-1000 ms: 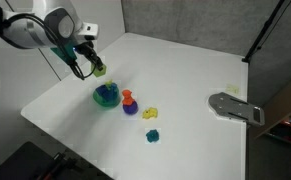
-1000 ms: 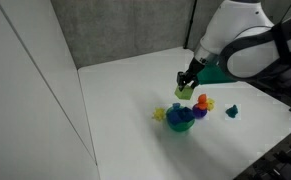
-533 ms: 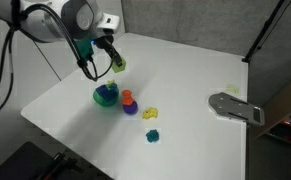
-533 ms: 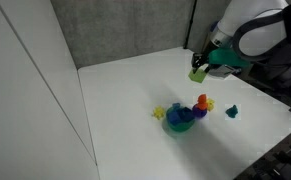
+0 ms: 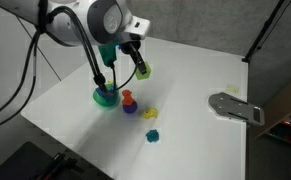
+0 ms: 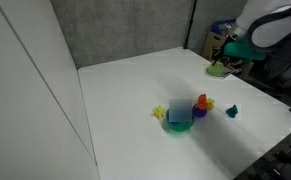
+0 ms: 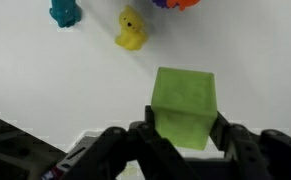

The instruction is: Move the green block from the bowl to the table

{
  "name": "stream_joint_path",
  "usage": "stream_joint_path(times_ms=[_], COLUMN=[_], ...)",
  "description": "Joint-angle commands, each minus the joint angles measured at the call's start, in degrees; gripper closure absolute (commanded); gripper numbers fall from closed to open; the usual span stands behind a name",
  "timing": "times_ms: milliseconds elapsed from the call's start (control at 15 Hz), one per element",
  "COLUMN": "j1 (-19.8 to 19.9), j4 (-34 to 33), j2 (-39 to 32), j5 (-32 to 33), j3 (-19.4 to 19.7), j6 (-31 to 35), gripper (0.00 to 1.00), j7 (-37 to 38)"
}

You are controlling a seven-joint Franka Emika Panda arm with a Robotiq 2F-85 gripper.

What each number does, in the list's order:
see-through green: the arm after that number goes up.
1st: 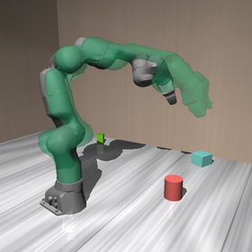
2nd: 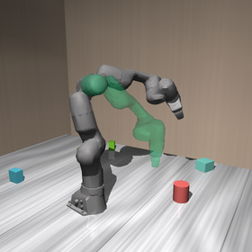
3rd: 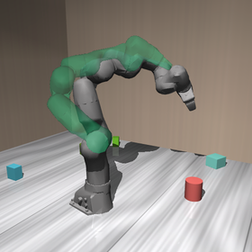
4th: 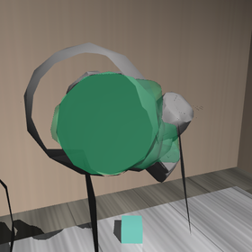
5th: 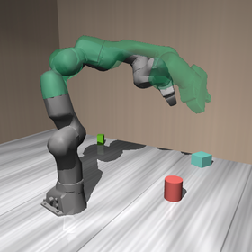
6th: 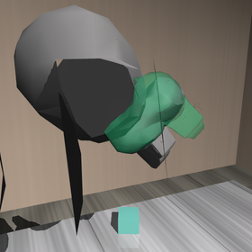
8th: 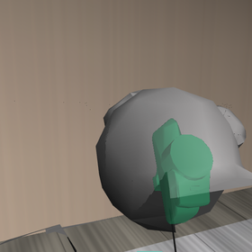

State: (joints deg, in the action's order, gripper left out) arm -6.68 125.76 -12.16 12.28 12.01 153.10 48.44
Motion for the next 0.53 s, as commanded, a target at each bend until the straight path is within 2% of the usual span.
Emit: stream_joint_path(times_ms=[0, 267, 467], j1=[2.2, 4.8, 6.7], j4=[1.5, 4.9, 9.6], j2=[0.9, 1.3, 2.5], j5=[3.4, 4.4, 2.8], j3=[1.8, 3.3, 2.9], j6=[-1.1, -0.8, 0.2], gripper=[0.71, 0.71, 0.71], j7=[3.3, 2.9, 0.2])
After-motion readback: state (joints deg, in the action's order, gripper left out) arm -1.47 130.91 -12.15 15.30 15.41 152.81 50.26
